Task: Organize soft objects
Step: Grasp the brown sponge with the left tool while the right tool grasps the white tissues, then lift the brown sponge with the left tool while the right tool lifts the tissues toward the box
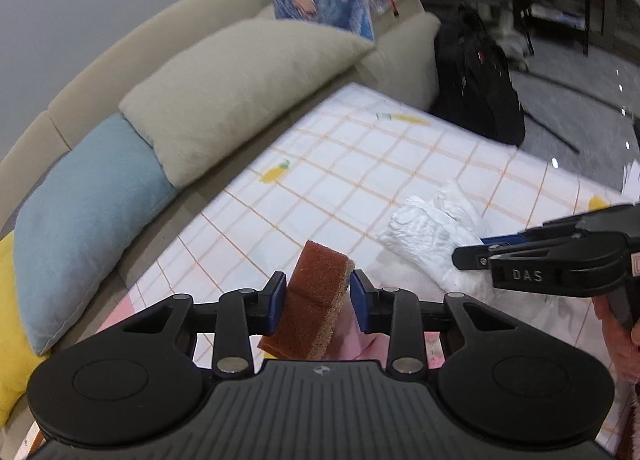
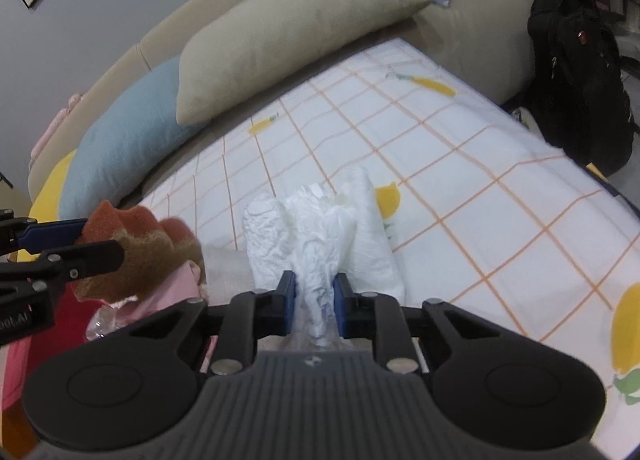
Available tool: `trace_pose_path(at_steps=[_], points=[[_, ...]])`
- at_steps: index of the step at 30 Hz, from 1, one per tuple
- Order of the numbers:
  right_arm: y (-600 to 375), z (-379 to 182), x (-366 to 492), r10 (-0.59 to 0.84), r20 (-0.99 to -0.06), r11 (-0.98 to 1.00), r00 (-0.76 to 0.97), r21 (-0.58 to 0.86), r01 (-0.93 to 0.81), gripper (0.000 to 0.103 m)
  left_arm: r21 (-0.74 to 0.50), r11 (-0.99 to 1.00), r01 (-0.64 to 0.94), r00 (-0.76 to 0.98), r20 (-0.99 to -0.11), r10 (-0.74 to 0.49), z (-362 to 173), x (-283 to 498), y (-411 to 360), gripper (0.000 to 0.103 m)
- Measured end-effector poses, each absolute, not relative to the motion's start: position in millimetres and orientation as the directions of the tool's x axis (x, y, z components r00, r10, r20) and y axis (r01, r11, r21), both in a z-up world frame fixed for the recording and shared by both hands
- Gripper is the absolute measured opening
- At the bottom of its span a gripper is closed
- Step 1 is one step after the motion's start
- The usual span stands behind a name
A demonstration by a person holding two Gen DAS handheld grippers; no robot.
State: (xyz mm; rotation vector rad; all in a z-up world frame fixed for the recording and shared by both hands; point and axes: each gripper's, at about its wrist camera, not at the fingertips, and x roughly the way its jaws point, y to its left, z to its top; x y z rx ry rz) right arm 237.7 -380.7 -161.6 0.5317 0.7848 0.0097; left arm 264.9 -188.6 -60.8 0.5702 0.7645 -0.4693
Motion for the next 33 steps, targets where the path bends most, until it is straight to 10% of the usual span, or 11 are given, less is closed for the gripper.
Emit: trace_pose_path(at_steps=[12, 33], points=[[-390, -136, 190, 0.238, -0.682, 0.795, 0.692, 0.546, 0.265, 0.021, 0.02, 0.801, 0.598, 0.586, -0.692, -0.421, -7, 211, -180, 0.039], [-415, -132, 132, 0.139, -0.789, 0.69, 0.598, 0.511, 0.513, 0.015, -0.227, 0.812, 0.538, 0.357, -0.811, -0.463, -97, 171, -186, 0.032]])
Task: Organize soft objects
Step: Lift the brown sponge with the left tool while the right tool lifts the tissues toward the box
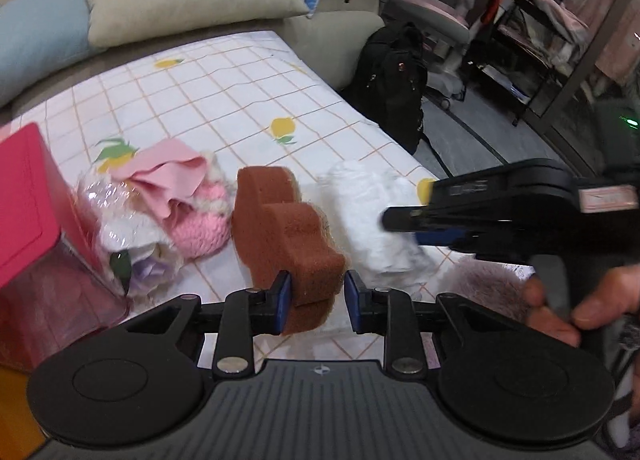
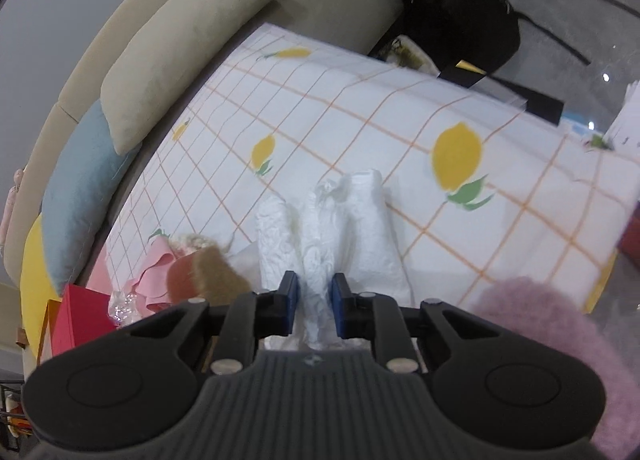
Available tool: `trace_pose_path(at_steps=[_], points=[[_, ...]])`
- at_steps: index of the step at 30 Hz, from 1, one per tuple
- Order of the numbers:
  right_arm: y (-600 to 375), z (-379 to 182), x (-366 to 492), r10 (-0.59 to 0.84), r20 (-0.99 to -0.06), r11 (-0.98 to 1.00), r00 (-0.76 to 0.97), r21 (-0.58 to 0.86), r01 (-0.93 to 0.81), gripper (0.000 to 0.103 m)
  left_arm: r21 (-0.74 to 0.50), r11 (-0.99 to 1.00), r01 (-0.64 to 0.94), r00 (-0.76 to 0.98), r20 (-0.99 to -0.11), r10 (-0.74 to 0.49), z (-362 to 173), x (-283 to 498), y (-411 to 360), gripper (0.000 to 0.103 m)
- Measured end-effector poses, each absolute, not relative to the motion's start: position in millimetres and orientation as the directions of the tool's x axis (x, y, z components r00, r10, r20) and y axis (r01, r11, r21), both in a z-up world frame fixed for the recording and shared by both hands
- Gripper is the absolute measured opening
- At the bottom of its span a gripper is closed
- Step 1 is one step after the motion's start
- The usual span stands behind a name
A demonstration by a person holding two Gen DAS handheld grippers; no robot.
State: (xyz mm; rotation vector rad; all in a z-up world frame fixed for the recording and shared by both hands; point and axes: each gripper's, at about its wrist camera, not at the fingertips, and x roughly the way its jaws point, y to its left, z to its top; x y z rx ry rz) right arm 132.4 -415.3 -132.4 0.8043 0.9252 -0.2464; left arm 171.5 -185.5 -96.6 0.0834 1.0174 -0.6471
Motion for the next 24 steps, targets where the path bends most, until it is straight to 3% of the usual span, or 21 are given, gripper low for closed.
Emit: trace_pose_path(at_steps=[6, 10, 11, 18, 24], points=[[-420, -106, 104, 0.091, -0.727, 0.716, 0.68, 0.522, 0.463, 0.015, -0.226, 0.813, 0.536, 0.391, -0.787, -0.477, -90, 160, -182, 0.03], [-413, -95, 94, 0.095, -0.733, 0.749, 0.674, 0.499, 0.436, 0.015, -0.211, 0.82, 0.531, 0.454, -0.747, -0.486, -75, 152, -172, 0.027], [-411, -94, 93, 0.099, -0.735, 0.755, 0.671, 0.495, 0.43, 0.015, -0.212, 0.821, 0.53, 0.467, -0.735, -0.492, -71, 149, -168, 0.008], [-388, -85, 89, 0.134, -0.742, 0.803, 0.657, 0.47, 0.367, 0.015, -0.198, 0.824, 0.531, 0.518, -0.694, -0.5, -44, 128, -146, 0.005], [-358, -88, 94, 0.163, -0.785, 0.851, 0.598, 0.419, 0.318, 0.015, -0.207, 0.802, 0.561, 0.437, -0.748, -0.499, -61, 108, -133, 0.004]])
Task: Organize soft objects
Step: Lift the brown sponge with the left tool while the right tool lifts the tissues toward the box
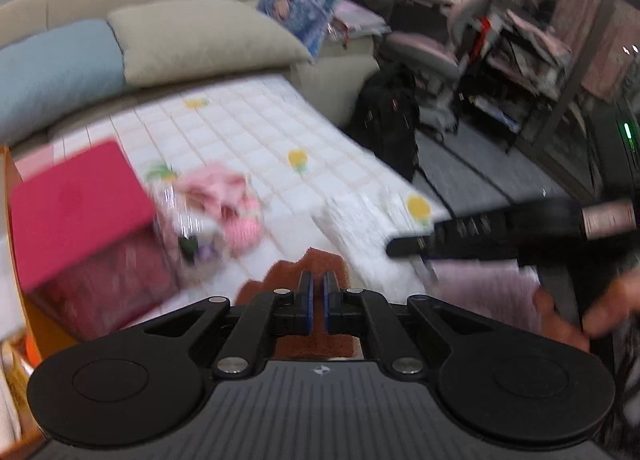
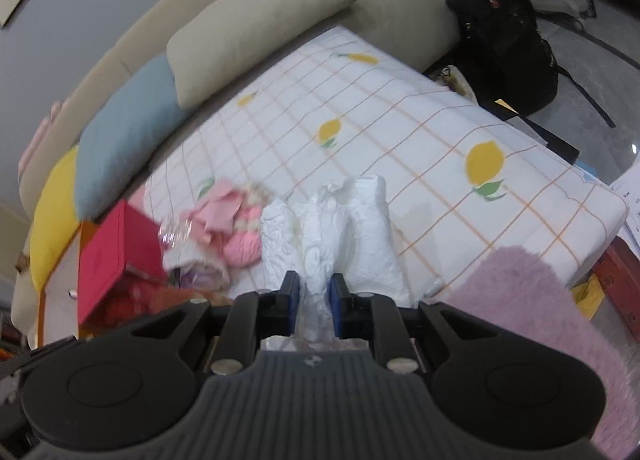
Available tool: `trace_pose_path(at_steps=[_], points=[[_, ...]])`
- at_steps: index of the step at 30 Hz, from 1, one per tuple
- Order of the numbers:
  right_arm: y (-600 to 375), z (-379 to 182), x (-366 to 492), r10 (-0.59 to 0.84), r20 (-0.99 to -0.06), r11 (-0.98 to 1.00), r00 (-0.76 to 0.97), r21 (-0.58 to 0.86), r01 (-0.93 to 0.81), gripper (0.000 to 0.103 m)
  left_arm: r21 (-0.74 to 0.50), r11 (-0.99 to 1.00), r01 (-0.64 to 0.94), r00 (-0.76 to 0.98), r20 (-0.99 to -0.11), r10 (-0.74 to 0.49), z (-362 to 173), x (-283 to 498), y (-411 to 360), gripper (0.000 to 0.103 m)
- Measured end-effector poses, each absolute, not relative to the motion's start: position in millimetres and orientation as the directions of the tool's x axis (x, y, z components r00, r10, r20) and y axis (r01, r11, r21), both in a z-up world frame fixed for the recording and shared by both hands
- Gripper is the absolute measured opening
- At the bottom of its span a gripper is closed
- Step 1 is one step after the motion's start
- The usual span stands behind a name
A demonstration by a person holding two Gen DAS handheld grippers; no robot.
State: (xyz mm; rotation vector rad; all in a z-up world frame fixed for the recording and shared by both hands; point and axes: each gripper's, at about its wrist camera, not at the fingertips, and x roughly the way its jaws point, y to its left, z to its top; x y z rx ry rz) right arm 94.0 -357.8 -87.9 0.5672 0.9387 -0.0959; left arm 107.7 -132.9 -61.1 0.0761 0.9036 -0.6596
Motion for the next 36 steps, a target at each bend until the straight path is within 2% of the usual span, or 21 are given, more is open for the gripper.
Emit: trace_pose_path(at_steps=[1, 2, 3, 4, 5, 6, 8, 11, 14, 19, 23, 28, 32, 33, 35, 36], points=[[-353, -89, 93, 0.164, -0.791, 0.861, 0.589, 0.406, 0.306, 0.015, -0.233, 0.796, 0.558, 0.417, -0.751, -0.512, -65, 104, -127, 0.01], [-349, -91, 92, 0.169, -0.797, 0.868, 0.579, 0.398, 0.295, 0.015, -0.261, 0.796, 0.547, 0.407, -0.747, -0.525, -68, 100, -122, 0.021], [-346, -93, 90, 0.175, -0.803, 0.873, 0.57, 0.394, 0.288, 0.015, -0.286, 0.801, 0.526, 0.397, -0.75, -0.529, -71, 98, -118, 0.026], [-343, -95, 88, 0.179, -0.809, 0.877, 0.559, 0.389, 0.283, 0.015, -0.305, 0.809, 0.502, 0.393, -0.753, -0.528, -74, 96, -114, 0.039], [-341, -97, 87, 0.179, -0.816, 0.881, 0.549, 0.381, 0.279, 0.015, -0.324, 0.821, 0.47, 0.391, -0.758, -0.522, -76, 96, -110, 0.047], [-339, -98, 86, 0.179, -0.822, 0.888, 0.541, 0.372, 0.272, 0.015, -0.346, 0.831, 0.435, 0.385, -0.763, -0.519, -79, 96, -107, 0.051], [-335, -98, 86, 0.183, -0.833, 0.899, 0.523, 0.357, 0.254, 0.015, -0.392, 0.849, 0.354, 0.378, -0.771, -0.513, -84, 98, -101, 0.069], [-331, -103, 85, 0.194, -0.857, 0.912, 0.478, 0.337, 0.235, 0.015, -0.463, 0.859, 0.22, 0.347, -0.786, -0.512, -95, 103, -94, 0.081], [-329, -109, 86, 0.207, -0.875, 0.917, 0.437, 0.33, 0.225, 0.015, -0.505, 0.857, 0.1, 0.312, -0.802, -0.509, -107, 107, -87, 0.083], [-319, -113, 89, 0.213, -0.894, 0.939, 0.395, 0.299, 0.171, 0.015, -0.582, 0.812, -0.036, 0.319, -0.777, -0.543, -113, 111, -68, 0.088], [-314, -119, 92, 0.214, -0.906, 0.947, 0.366, 0.284, 0.148, 0.015, -0.525, 0.849, -0.062, 0.308, -0.819, -0.483, -119, 115, -70, 0.088], [-311, -127, 98, 0.235, -0.917, 0.948, 0.321, 0.289, 0.131, 0.015, -0.506, 0.86, -0.062, 0.273, -0.837, -0.473, -139, 116, -76, 0.088], [-304, -131, 102, 0.233, -0.931, 0.959, 0.281, 0.268, 0.093, 0.024, -0.476, 0.878, -0.052, 0.259, -0.856, -0.449, -148, 114, -80, 0.083], [-302, -132, 103, 0.236, -0.933, 0.961, 0.272, 0.266, 0.079, 0.032, -0.474, 0.879, -0.055, 0.254, -0.858, -0.447, -150, 113, -79, 0.08], [-296, -134, 105, 0.224, -0.942, 0.969, 0.25, 0.243, 0.047, 0.039, -0.469, 0.881, -0.065, 0.246, -0.863, -0.441, -153, 112, -76, 0.071], [-292, -135, 106, 0.209, -0.948, 0.974, 0.239, 0.223, 0.034, 0.041, -0.477, 0.876, -0.071, 0.244, -0.86, -0.448, -156, 112, -73, 0.07]])
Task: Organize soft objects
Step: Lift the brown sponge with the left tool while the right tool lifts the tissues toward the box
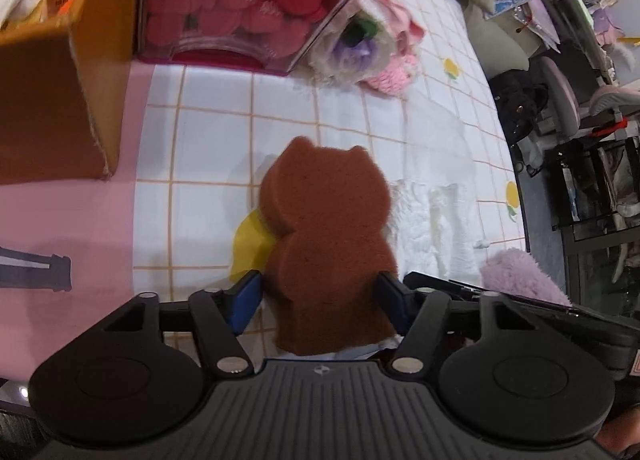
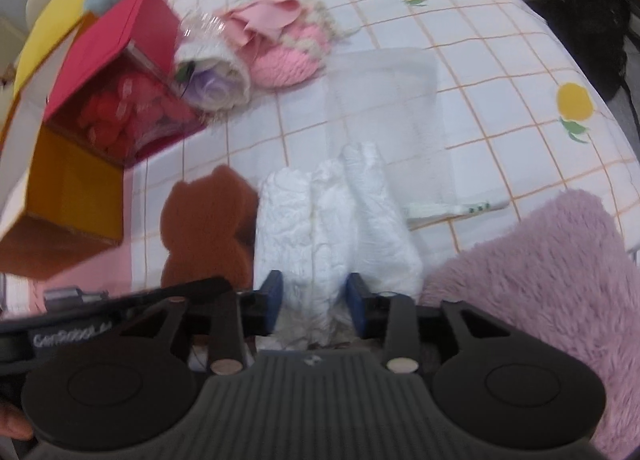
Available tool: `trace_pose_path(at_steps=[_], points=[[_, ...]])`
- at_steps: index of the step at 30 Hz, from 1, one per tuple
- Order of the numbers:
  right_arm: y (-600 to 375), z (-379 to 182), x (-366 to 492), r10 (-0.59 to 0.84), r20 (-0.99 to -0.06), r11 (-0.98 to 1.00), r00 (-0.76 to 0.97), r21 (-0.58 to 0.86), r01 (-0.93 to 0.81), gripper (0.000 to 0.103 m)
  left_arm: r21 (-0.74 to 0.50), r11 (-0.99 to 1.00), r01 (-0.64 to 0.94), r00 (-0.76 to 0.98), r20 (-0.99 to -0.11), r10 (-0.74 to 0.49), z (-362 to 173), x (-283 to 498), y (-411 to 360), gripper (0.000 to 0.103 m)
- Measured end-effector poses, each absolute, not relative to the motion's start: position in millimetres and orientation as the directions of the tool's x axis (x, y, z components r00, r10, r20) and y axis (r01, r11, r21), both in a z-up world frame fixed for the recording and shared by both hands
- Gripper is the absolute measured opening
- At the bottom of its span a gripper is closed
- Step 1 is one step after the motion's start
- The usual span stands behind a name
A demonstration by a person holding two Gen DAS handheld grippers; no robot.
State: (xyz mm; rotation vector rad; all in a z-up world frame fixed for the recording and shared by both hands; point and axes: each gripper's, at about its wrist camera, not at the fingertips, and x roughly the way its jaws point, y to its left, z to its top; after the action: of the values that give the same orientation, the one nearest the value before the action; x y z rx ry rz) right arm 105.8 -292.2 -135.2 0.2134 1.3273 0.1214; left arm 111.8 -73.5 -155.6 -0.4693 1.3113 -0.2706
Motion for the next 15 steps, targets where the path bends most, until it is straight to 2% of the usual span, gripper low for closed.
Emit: trace_pose_path(at_steps=[4, 9, 10, 12, 15], points=[[-280, -143, 110, 0.133, -0.973, 0.991, 0.189, 0.132, -0.02, 0.044, -0.473, 0.878, -0.066, 0.25, -0.86, -0.445, -155, 111, -71, 0.063], [-275, -151, 114, 0.099, -0.982, 0.995, 0.161, 0.093, -0.044, 0.044, -0.466, 0.882, -0.064, 0.263, -0.861, -0.436, -152, 110, -71, 0.057], [-273, -151, 113, 0.093, -0.981, 0.995, 0.167, 0.084, -0.057, 0.042, -0.461, 0.886, -0.057, 0.271, -0.861, -0.431, -151, 109, -71, 0.053], [-271, -150, 110, 0.113, -0.977, 0.992, 0.179, 0.102, -0.071, 0.02, -0.454, 0.89, -0.046, 0.282, -0.86, -0.425, -147, 108, -71, 0.048], [-278, -148, 108, 0.14, -0.97, 0.99, 0.197, 0.135, -0.041, 0.013, -0.454, 0.89, -0.038, 0.295, -0.856, -0.424, -143, 107, -68, 0.041]])
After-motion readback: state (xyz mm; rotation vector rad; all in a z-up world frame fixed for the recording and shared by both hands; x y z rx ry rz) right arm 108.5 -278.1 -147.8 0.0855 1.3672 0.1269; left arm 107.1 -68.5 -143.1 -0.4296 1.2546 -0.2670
